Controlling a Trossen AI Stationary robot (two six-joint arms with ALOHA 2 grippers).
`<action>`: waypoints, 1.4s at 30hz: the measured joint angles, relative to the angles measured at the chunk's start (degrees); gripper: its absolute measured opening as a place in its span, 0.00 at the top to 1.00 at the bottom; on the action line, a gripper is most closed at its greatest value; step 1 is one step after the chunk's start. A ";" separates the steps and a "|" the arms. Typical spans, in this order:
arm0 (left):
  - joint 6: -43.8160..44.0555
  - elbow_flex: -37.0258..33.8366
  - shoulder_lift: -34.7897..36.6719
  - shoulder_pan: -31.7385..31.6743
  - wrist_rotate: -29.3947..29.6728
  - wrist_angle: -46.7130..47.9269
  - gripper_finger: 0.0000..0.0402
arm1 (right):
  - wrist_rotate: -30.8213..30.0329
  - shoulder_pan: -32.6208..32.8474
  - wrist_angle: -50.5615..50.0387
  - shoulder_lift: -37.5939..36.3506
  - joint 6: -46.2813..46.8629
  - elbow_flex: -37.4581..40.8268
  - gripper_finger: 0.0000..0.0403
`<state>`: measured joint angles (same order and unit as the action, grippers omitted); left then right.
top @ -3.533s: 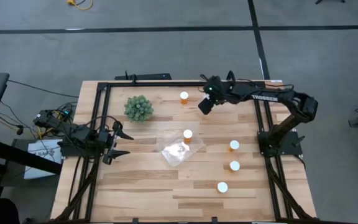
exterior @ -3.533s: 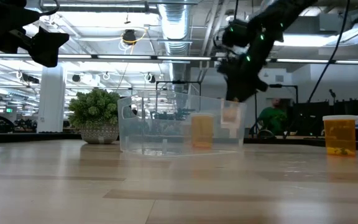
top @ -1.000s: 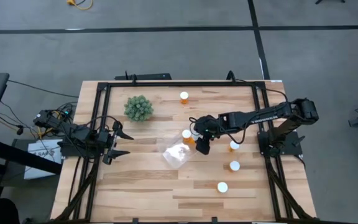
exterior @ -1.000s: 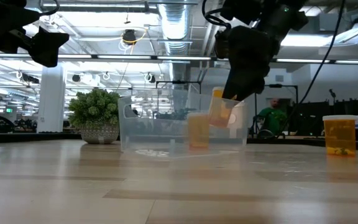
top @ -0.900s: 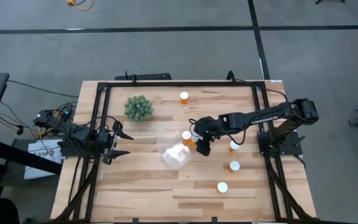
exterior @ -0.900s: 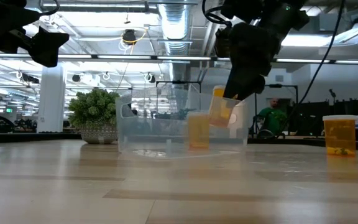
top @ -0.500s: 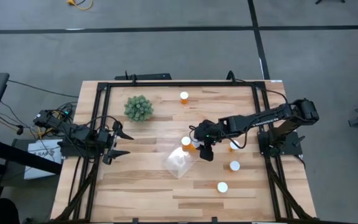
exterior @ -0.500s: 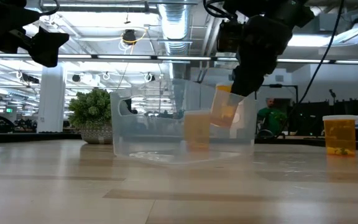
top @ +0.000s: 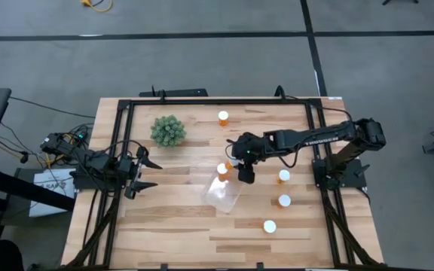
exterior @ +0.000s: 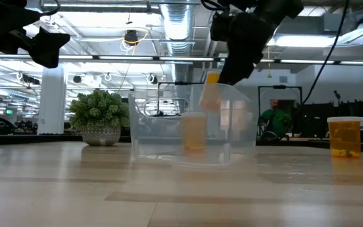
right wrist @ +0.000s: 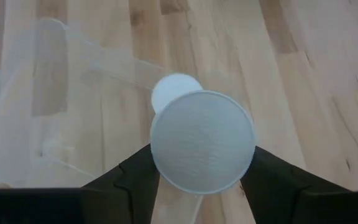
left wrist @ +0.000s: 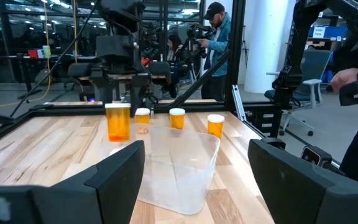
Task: Pick and place pill bottles into a basket
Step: Put the orange medicine bottle into the transparent bin
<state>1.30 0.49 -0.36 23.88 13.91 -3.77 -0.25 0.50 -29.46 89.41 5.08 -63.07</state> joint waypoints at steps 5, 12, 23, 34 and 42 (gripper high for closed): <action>-0.02 0.00 0.00 0.00 0.00 0.00 0.31 | 0.50 2.76 -2.72 0.00 -0.61 -0.41 0.52; -0.02 0.00 0.00 0.02 0.00 0.00 0.31 | 0.52 5.44 -4.17 0.00 -0.61 -0.41 0.53; -0.01 0.00 -0.01 0.01 0.00 0.00 0.31 | 1.62 4.25 -3.86 4.82 -2.17 -0.45 0.53; -0.02 0.00 -0.02 0.00 0.00 0.00 0.31 | 1.83 3.00 -1.65 10.73 -3.81 -0.43 0.52; -0.01 0.00 -0.02 0.00 0.00 0.00 0.31 | 1.60 0.87 -1.98 10.73 -3.60 -0.95 0.48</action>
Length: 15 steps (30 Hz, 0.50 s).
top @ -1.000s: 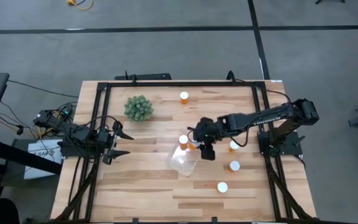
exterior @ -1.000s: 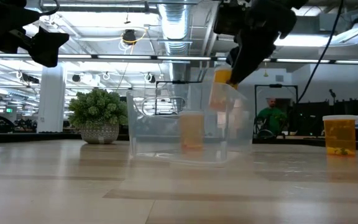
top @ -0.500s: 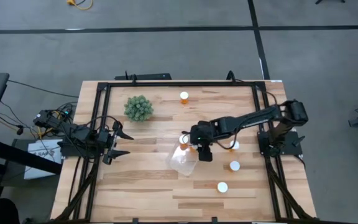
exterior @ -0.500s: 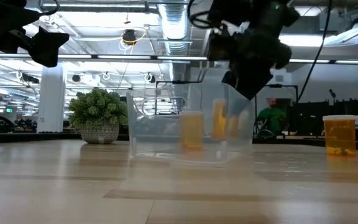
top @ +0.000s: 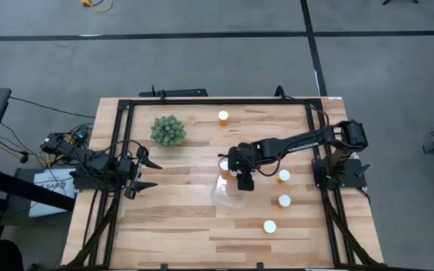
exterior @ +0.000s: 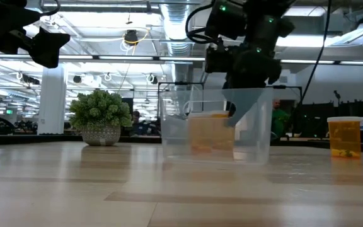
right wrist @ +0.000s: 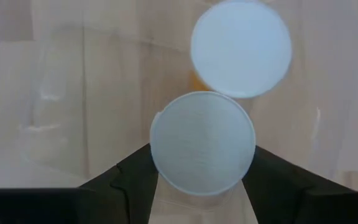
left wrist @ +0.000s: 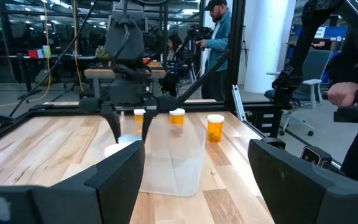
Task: Pick and place pill bottles into a basket
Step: Put the orange medicine bottle into the transparent bin
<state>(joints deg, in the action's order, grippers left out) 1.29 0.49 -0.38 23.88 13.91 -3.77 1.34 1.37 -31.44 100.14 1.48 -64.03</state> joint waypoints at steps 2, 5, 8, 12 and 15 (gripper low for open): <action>-0.01 -0.01 0.00 0.01 0.00 0.00 0.31 | -0.02 -0.31 -0.36 0.00 0.00 -0.98 0.46; -0.01 -0.02 0.00 0.02 0.00 0.00 0.31 | -0.03 -0.51 -1.75 -0.04 0.02 -2.52 0.42; 0.00 -0.01 0.00 0.01 0.00 0.00 0.31 | 0.04 -0.75 -3.23 -0.04 0.02 -3.87 0.38; -0.01 -0.02 0.00 0.01 0.00 0.00 0.31 | 0.00 -0.77 -5.17 -0.04 -0.04 -6.39 0.37; 0.01 0.00 0.00 0.00 0.00 0.00 0.31 | -1.17 -0.77 -4.99 -0.04 -1.00 -8.92 0.37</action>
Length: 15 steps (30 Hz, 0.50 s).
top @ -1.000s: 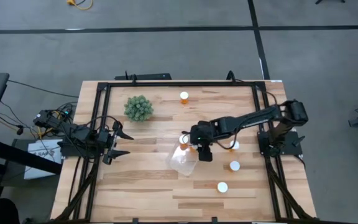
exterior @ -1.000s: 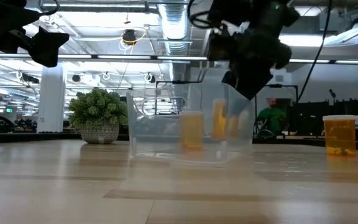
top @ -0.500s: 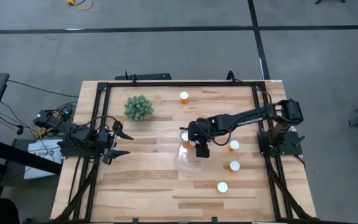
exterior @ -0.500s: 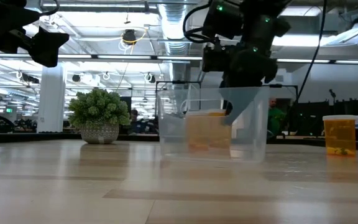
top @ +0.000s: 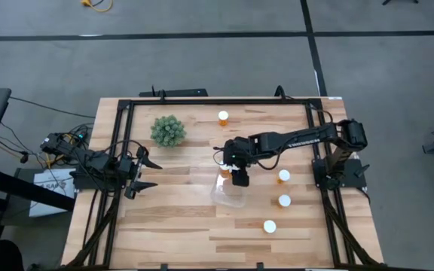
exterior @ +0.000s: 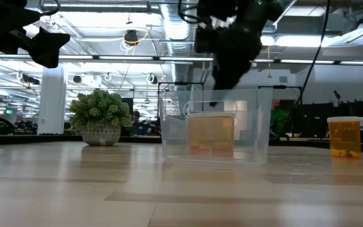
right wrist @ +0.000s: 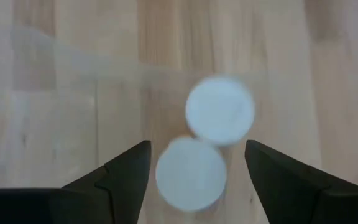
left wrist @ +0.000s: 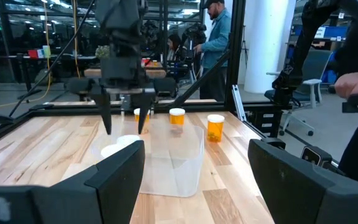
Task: Pick and place pill bottles into a basket
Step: Put the orange medicine bottle into the transparent bin
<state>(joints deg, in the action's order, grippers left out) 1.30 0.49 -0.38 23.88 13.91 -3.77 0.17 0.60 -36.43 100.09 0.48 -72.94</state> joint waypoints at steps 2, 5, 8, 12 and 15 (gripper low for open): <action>-0.01 0.00 0.00 0.02 0.00 0.00 0.31 | -0.47 -0.18 -0.10 0.00 -0.84 -1.67 0.37; -0.01 0.00 0.00 0.01 0.00 0.00 0.31 | -0.50 -1.16 0.20 -0.02 -0.99 -3.81 0.37; -0.01 0.00 0.00 0.01 0.00 0.00 0.31 | -2.29 -3.44 2.04 -0.02 -1.02 -4.28 0.37; -0.01 -0.01 0.00 0.01 0.00 0.00 0.31 | -4.69 -7.97 5.05 0.71 -0.83 -4.39 0.37; -0.01 0.00 0.00 0.01 0.00 0.00 0.31 | -8.62 -11.40 7.09 2.11 0.81 -4.33 0.37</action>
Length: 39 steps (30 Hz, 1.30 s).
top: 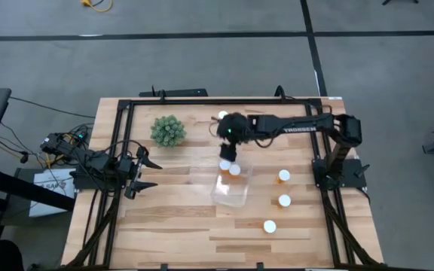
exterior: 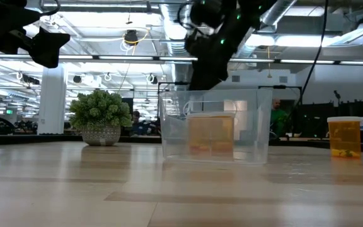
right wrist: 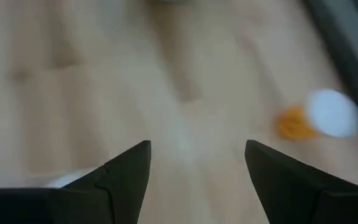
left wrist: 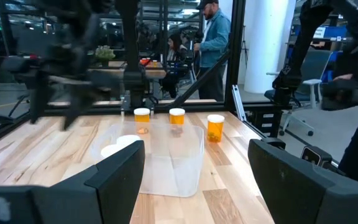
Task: Pick and place pill bottles into a basket
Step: Put the orange medicine bottle into the transparent bin
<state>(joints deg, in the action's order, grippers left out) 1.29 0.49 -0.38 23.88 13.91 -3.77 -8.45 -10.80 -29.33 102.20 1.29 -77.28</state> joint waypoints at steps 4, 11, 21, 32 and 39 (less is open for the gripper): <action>0.01 -0.02 0.02 0.01 0.02 0.00 0.31 | -6.37 -4.39 3.51 1.72 4.44 -0.02 0.37; 0.01 0.00 0.01 0.00 0.00 0.00 0.31 | 0.01 -12.59 5.44 3.12 15.74 -0.02 0.36; -0.01 0.00 0.02 -0.01 0.00 0.00 0.31 | 7.08 -14.58 8.01 3.12 16.16 -0.02 0.36; -0.01 0.01 0.02 0.02 0.00 0.00 0.31 | 7.07 -15.66 9.03 3.59 11.76 -0.04 0.36; 0.00 0.00 0.02 0.02 0.00 0.00 0.31 | 9.88 -15.87 8.83 7.81 12.17 -0.03 0.29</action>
<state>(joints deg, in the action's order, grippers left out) 1.29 0.48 -0.36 23.90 13.91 -3.77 1.43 -26.68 -20.51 110.01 13.46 -77.30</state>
